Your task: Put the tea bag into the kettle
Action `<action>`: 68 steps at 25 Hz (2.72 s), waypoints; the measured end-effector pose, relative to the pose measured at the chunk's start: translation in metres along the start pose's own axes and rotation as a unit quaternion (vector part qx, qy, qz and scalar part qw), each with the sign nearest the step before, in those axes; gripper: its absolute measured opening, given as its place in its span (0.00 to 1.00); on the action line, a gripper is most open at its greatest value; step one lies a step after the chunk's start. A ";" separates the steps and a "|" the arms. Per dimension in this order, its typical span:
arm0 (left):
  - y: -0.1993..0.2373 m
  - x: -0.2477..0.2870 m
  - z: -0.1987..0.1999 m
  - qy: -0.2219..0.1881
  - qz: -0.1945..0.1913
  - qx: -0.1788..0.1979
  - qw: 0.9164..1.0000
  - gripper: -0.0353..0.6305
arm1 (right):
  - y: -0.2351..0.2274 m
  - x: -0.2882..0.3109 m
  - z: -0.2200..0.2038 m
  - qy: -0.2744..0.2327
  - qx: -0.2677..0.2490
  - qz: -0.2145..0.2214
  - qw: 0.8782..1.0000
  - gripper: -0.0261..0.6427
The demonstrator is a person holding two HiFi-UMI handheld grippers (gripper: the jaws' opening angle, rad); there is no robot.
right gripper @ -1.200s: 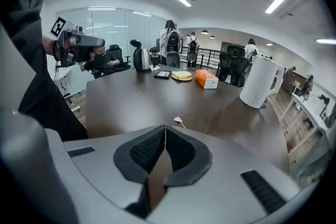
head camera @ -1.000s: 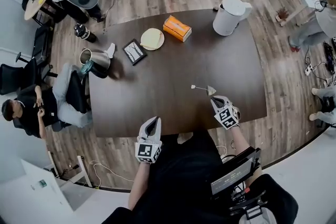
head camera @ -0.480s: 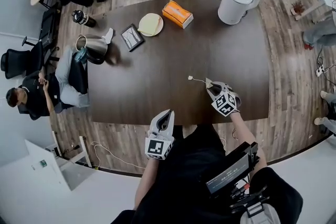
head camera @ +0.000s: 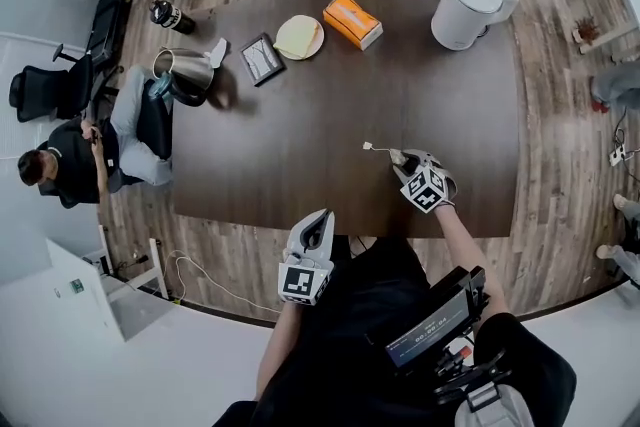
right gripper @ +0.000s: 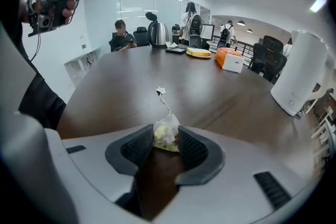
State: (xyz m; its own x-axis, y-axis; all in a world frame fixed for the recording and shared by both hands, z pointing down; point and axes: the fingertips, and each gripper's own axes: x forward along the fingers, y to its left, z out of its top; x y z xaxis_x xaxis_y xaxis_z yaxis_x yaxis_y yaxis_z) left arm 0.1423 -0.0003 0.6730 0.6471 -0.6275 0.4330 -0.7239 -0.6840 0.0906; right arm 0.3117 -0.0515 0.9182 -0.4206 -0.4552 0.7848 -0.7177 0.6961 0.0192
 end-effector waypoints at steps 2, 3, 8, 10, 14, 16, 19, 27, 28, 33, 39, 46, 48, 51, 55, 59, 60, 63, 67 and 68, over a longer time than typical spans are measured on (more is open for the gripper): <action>0.000 0.000 -0.004 -0.003 0.000 -0.001 1.000 0.06 | 0.000 0.001 0.001 -0.007 0.010 0.002 1.000 0.26; 0.000 0.001 -0.003 -0.005 -0.001 -0.001 1.000 0.06 | -0.001 0.002 0.001 -0.011 0.014 0.003 1.000 0.26; -0.002 0.009 0.004 -0.007 -0.005 0.002 1.000 0.06 | 0.000 0.003 0.003 -0.016 0.007 0.003 1.000 0.17; -0.003 0.013 0.006 -0.009 -0.008 0.003 1.000 0.06 | 0.000 0.003 0.004 -0.013 0.007 0.006 1.000 0.17; -0.005 0.020 0.009 -0.010 -0.011 0.005 1.000 0.06 | -0.001 0.004 0.003 -0.006 0.012 0.012 1.000 0.15; -0.006 0.022 0.011 -0.013 -0.011 0.006 1.000 0.06 | -0.001 0.004 0.003 -0.003 0.013 0.016 1.000 0.15; -0.008 0.025 0.013 -0.015 -0.012 0.008 1.000 0.06 | -0.001 0.004 0.002 0.002 0.011 0.019 1.000 0.14; -0.014 0.031 0.017 -0.020 -0.010 0.011 1.000 0.06 | -0.003 0.004 0.002 0.008 0.034 0.028 0.999 0.13; -0.014 0.031 0.017 -0.020 -0.010 0.012 1.000 0.06 | -0.003 0.004 0.002 0.007 0.038 0.029 0.999 0.13; -0.013 0.031 0.021 -0.024 -0.001 0.012 1.000 0.06 | -0.006 0.003 0.001 0.000 0.077 0.032 0.997 0.13; -0.011 0.031 0.019 -0.021 0.005 0.014 1.000 0.06 | -0.014 -0.005 0.016 -0.025 0.087 0.026 0.996 0.13; -0.012 0.043 0.026 -0.031 -0.008 0.022 0.999 0.06 | -0.021 -0.029 0.034 -0.054 0.085 0.013 0.995 0.13; -0.014 0.050 0.034 -0.038 -0.018 0.030 0.999 0.06 | -0.024 -0.036 0.037 -0.062 0.089 0.006 0.994 0.13; -0.019 0.059 0.043 -0.045 -0.034 0.037 0.998 0.06 | -0.027 -0.048 0.040 -0.074 0.101 -0.002 0.992 0.13; -0.026 0.071 0.046 -0.046 -0.057 0.044 0.996 0.06 | -0.031 -0.066 0.054 -0.109 0.131 -0.017 0.985 0.13; -0.037 0.082 0.051 -0.054 -0.083 0.060 0.993 0.06 | -0.034 -0.088 0.065 -0.139 0.149 -0.034 0.979 0.13; -0.039 0.082 0.053 -0.056 -0.091 0.064 0.992 0.06 | -0.034 -0.093 0.067 -0.147 0.154 -0.038 0.976 0.13; -0.042 0.080 0.055 -0.057 -0.108 0.069 0.990 0.06 | -0.033 -0.111 0.080 -0.179 0.175 -0.049 0.967 0.13; -0.040 0.079 0.052 -0.058 -0.126 0.077 0.987 0.06 | -0.038 -0.130 0.108 -0.226 0.196 -0.055 0.953 0.13; -0.040 0.077 0.050 -0.059 -0.131 0.078 0.987 0.06 | -0.038 -0.134 0.113 -0.233 0.198 -0.057 0.950 0.13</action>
State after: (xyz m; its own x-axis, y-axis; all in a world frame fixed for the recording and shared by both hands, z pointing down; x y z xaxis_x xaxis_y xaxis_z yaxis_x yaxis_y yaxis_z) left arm 0.2338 -0.0399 0.6577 0.8367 -0.4549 0.3050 -0.4888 -0.8714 0.0414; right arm 0.3328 -0.0800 0.7426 -0.4617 -0.7759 0.4299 -0.8870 0.4060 -0.2199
